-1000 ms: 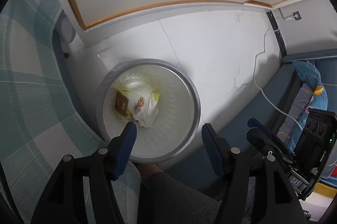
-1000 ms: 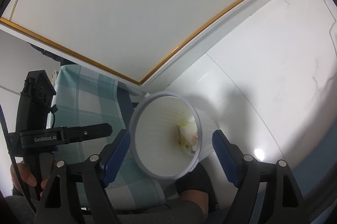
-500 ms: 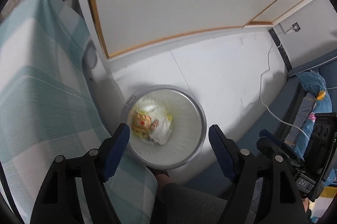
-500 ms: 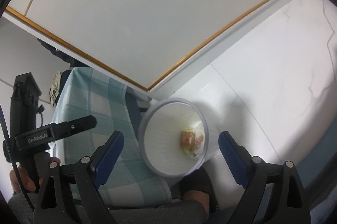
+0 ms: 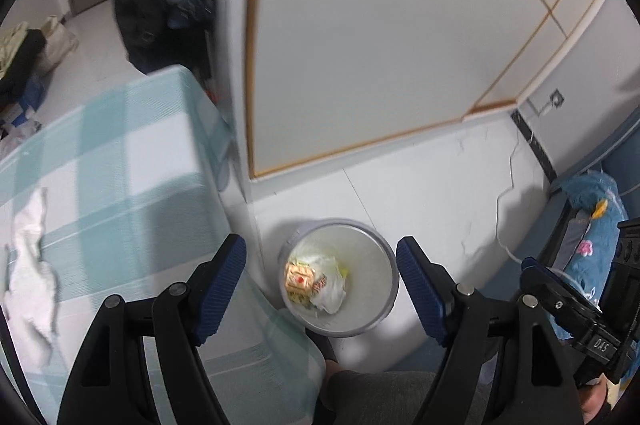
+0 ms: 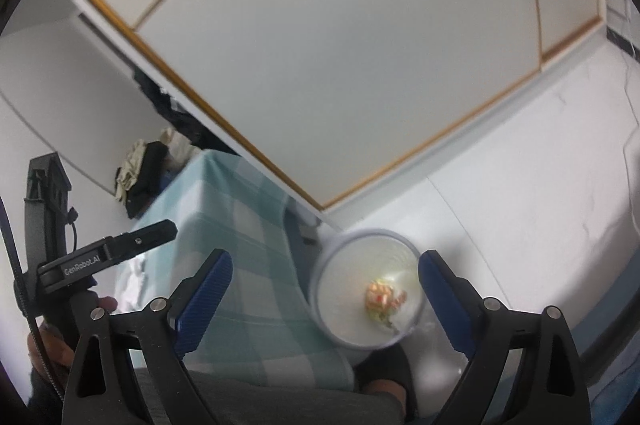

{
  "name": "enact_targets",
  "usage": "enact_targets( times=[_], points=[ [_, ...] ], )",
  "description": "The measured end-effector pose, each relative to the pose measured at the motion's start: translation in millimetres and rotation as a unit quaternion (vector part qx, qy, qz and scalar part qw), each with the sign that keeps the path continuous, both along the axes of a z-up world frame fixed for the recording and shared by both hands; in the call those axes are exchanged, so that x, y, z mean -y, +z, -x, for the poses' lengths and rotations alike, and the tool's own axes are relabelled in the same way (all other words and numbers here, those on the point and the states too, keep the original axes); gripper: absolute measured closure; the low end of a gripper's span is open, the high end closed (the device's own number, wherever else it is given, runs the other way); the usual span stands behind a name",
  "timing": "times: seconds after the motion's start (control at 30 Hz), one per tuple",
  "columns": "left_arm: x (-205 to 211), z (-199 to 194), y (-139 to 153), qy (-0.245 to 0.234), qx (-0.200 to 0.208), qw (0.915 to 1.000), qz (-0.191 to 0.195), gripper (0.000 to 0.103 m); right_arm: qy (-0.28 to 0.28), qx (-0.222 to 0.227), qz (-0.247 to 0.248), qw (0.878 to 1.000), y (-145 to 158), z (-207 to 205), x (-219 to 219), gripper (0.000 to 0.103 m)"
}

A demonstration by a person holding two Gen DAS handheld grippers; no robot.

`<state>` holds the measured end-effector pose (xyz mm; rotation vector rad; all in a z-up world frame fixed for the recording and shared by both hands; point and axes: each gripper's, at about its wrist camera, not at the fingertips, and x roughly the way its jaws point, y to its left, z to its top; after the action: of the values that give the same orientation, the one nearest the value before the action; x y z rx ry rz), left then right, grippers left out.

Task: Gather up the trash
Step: 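Move both grippers back over the table toward the tissue and foam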

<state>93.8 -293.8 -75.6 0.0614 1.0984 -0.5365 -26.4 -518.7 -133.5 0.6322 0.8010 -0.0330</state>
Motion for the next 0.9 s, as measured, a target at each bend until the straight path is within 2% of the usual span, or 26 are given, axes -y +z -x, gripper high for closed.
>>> enact_targets(
  times=[0.27, 0.4, 0.47, 0.7, 0.9],
  points=[
    [-51.8, 6.2, 36.2, 0.039, 0.051, 0.9977, 0.020, 0.026, 0.043, 0.085, 0.035, 0.995, 66.6, -5.0, -49.0, 0.007],
    [-88.3, 7.6, 53.4, 0.074, 0.087, 0.9931, 0.027, 0.020, 0.076, 0.121, 0.034, 0.989, 95.1, -10.8, -79.3, 0.007],
    [-105.0, 9.8, 60.1, 0.089, 0.096, 0.9909, 0.033, 0.019, 0.087, 0.128, 0.046, 0.987, 107.8, -15.8, -98.2, 0.007],
    [-166.4, 16.5, 81.0, 0.143, 0.130, 0.9803, 0.040, 0.018, 0.131, 0.144, 0.060, 0.979, 124.8, -29.5, -160.8, 0.007],
    [-217.1, 20.6, 84.2, 0.183, 0.150, 0.9712, 0.031, 0.016, 0.174, 0.142, 0.069, 0.972, 127.8, -45.4, -210.9, 0.007]
  ],
)
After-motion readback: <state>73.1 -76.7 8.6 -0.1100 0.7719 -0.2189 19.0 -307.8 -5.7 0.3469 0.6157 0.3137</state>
